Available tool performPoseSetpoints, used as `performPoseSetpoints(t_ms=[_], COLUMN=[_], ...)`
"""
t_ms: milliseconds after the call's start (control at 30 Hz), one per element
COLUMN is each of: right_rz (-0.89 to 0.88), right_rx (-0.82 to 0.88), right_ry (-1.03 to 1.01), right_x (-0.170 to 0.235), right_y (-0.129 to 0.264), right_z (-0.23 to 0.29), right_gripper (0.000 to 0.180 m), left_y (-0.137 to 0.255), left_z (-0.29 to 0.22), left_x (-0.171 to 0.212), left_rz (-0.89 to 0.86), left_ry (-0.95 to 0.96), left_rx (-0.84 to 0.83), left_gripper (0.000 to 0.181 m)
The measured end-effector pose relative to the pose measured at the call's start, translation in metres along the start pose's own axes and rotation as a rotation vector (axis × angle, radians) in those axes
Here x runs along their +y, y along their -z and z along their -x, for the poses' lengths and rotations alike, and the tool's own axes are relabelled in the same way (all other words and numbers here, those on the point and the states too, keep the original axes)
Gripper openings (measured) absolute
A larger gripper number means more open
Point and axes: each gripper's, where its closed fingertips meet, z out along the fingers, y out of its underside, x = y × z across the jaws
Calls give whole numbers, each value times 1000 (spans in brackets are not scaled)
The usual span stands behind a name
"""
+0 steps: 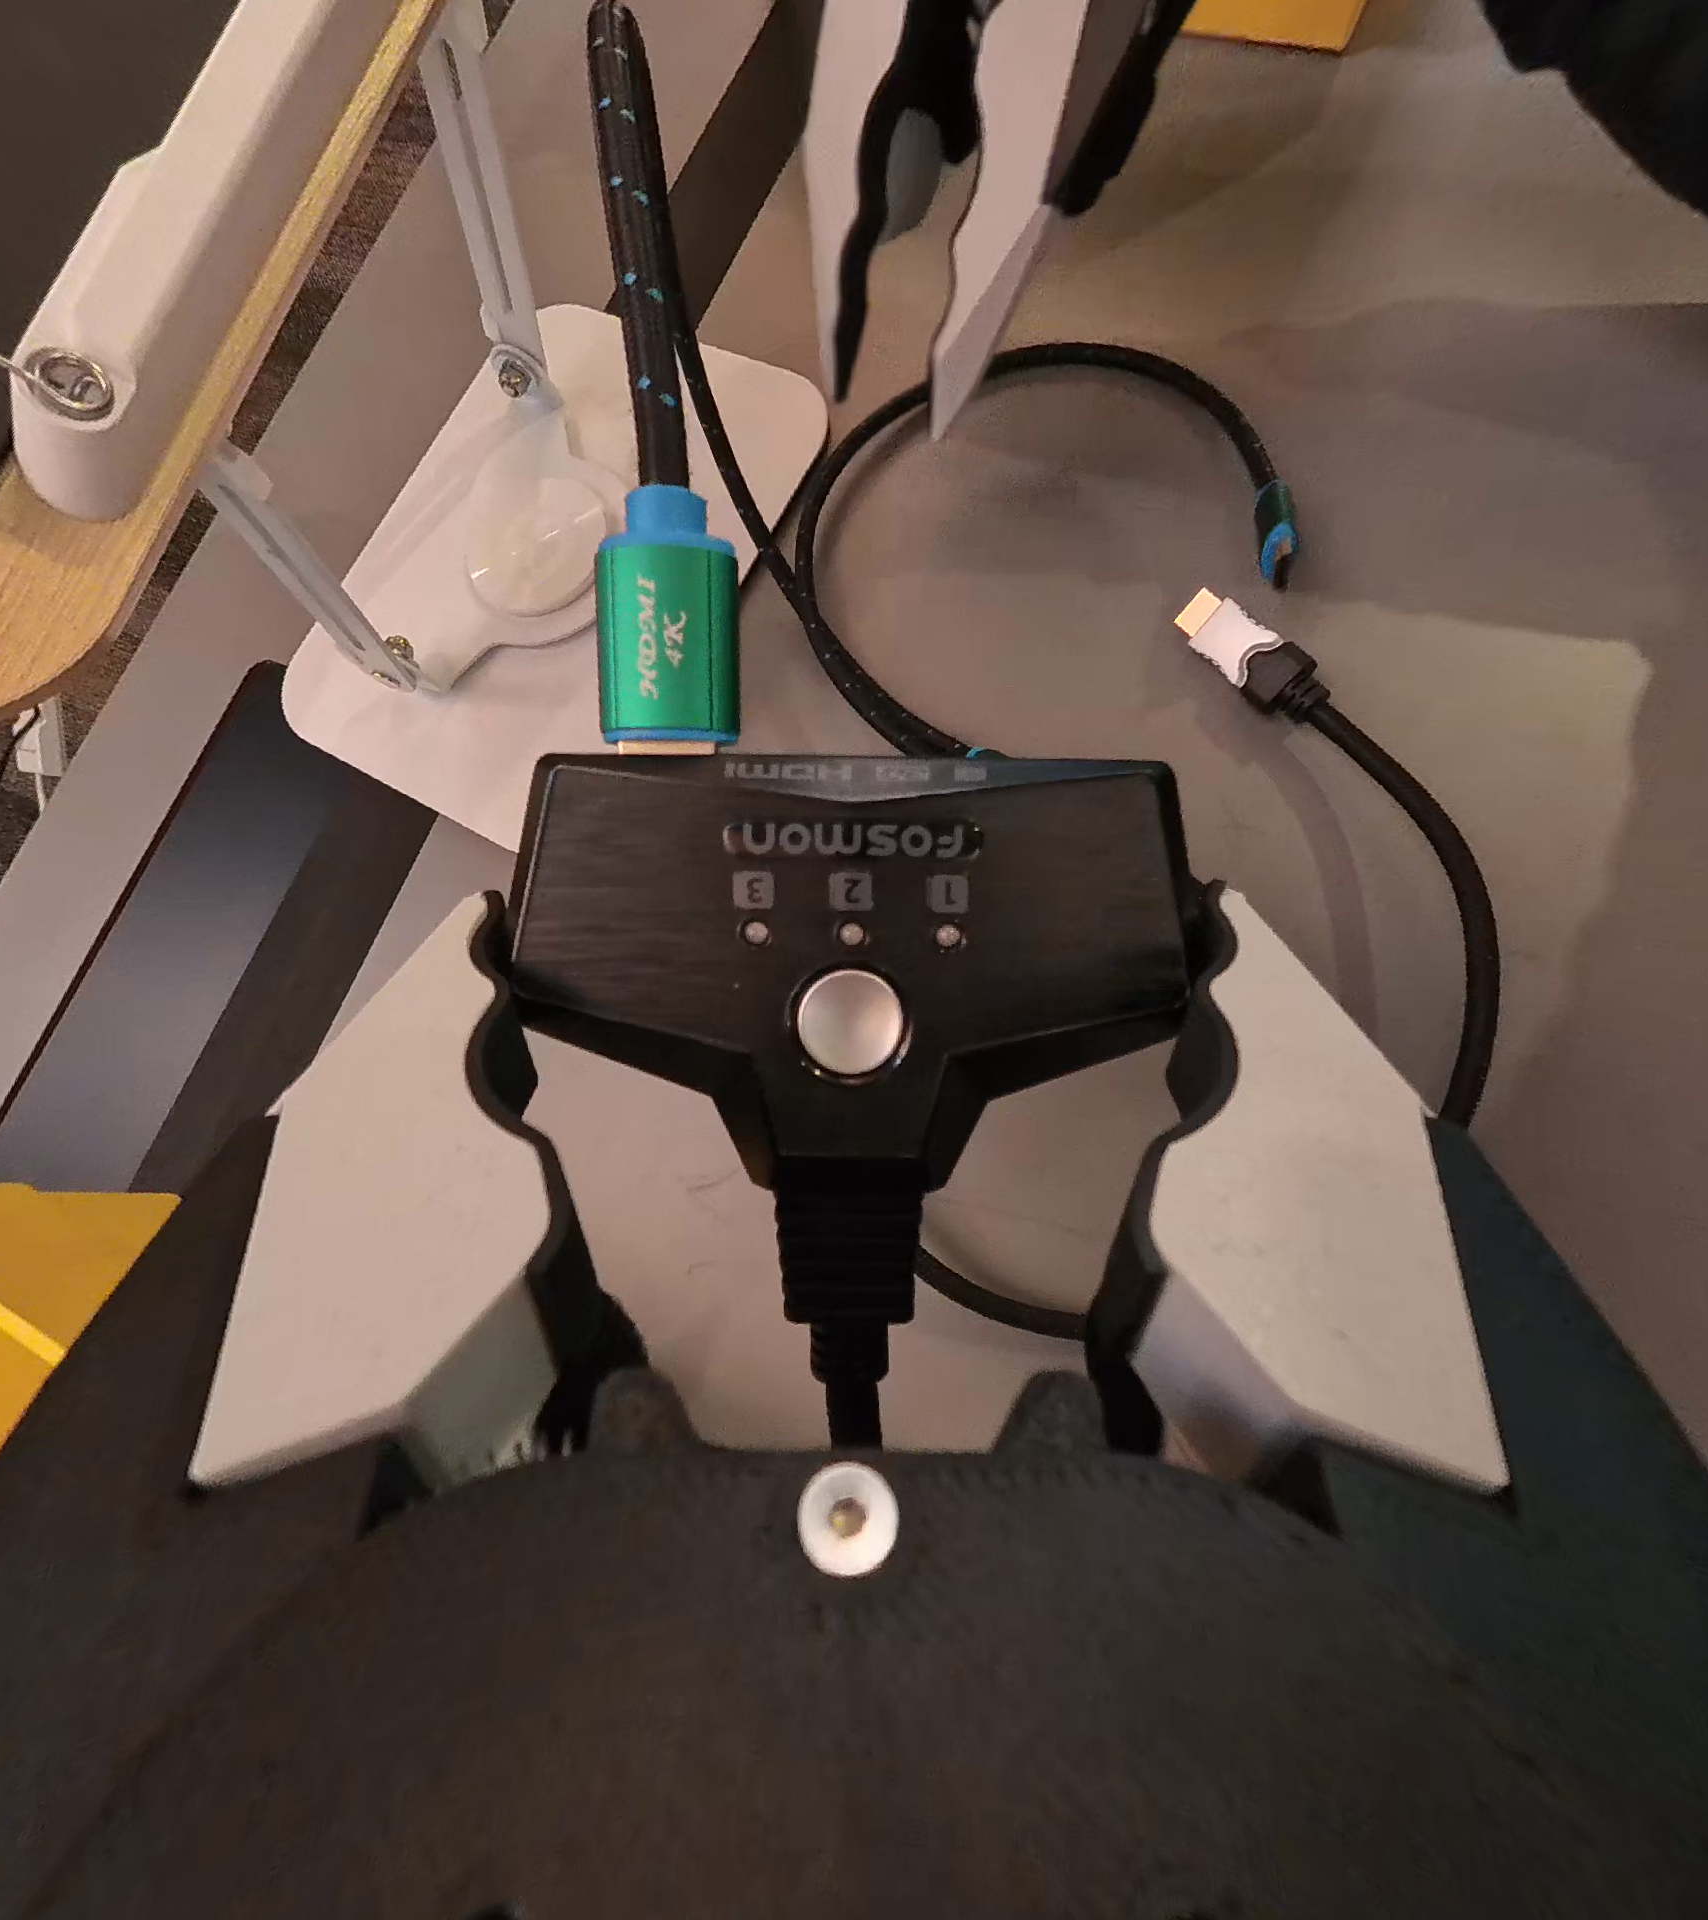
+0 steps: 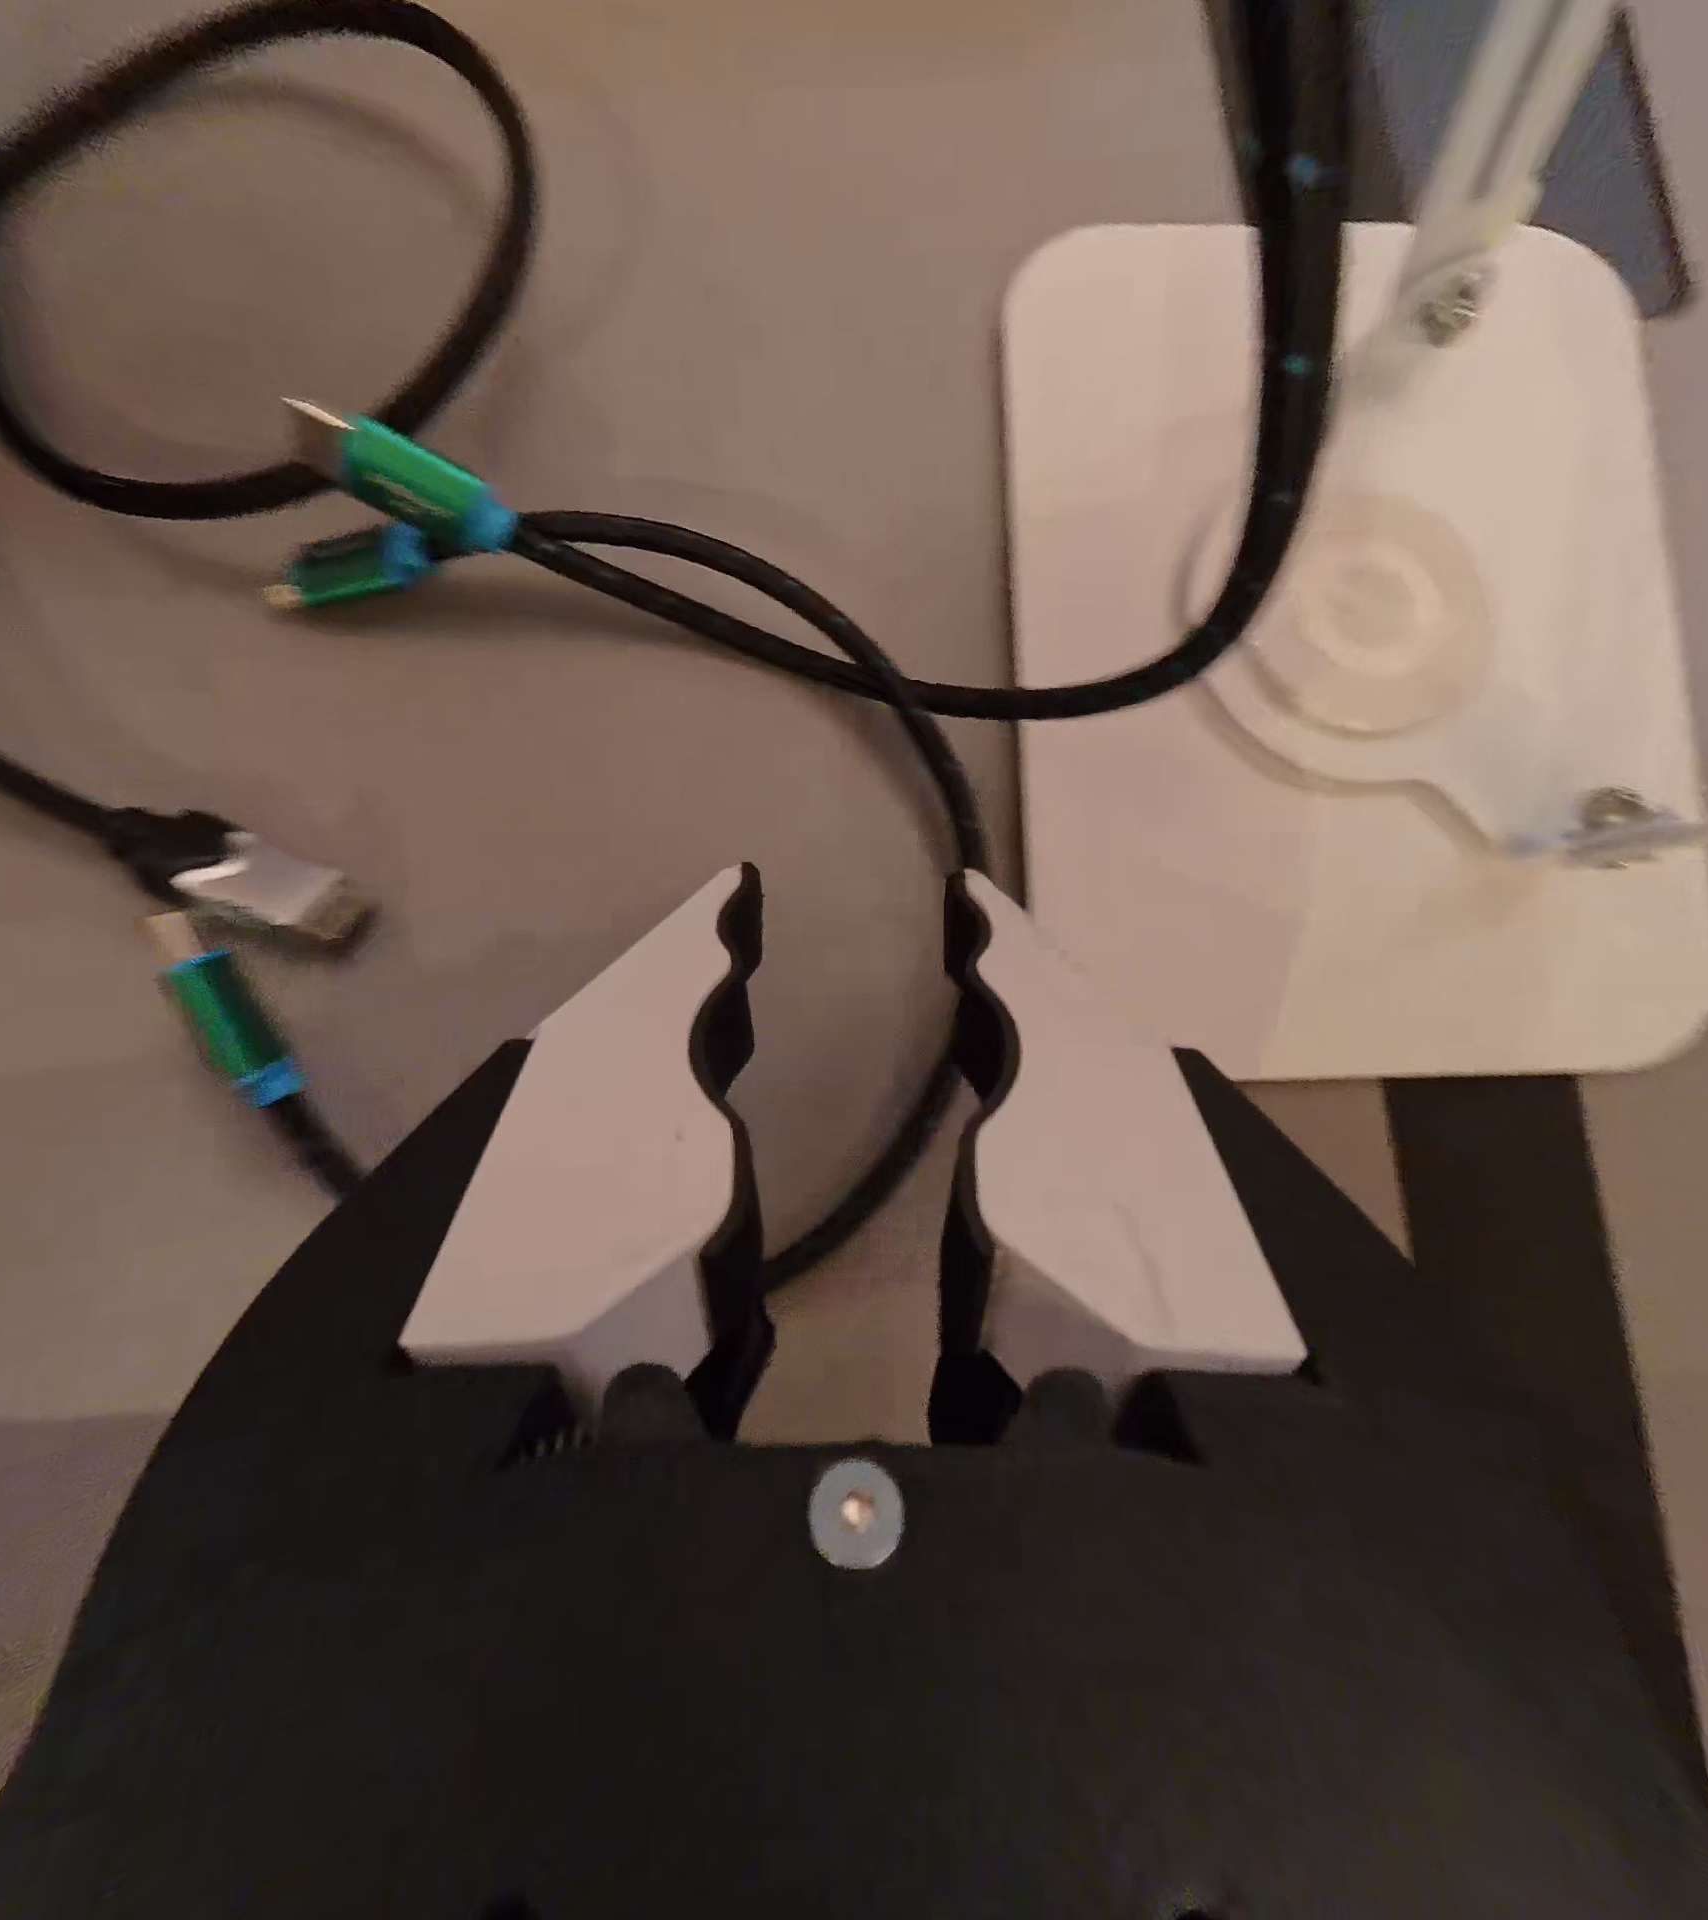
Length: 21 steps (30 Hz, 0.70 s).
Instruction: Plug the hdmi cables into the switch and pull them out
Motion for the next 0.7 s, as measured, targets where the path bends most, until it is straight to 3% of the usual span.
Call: performPoseSetpoints(t_ms=[167, 367, 700], right_rz=[8, 47, 11], right_rx=[81, 87, 110], right_ry=[20, 66, 89], right_x=[4, 4, -4], right_y=[-32, -51, 6], right_z=[-20, -18, -14], right_gripper=[29, 7, 4], left_y=[0, 1, 5], left_z=[0, 1, 6], left_x=[0, 2, 7], left_rz=[3, 3, -11], left_ry=[0, 0, 21], left_rx=[-2, -10, -29], left_gripper=[124, 124, 124])
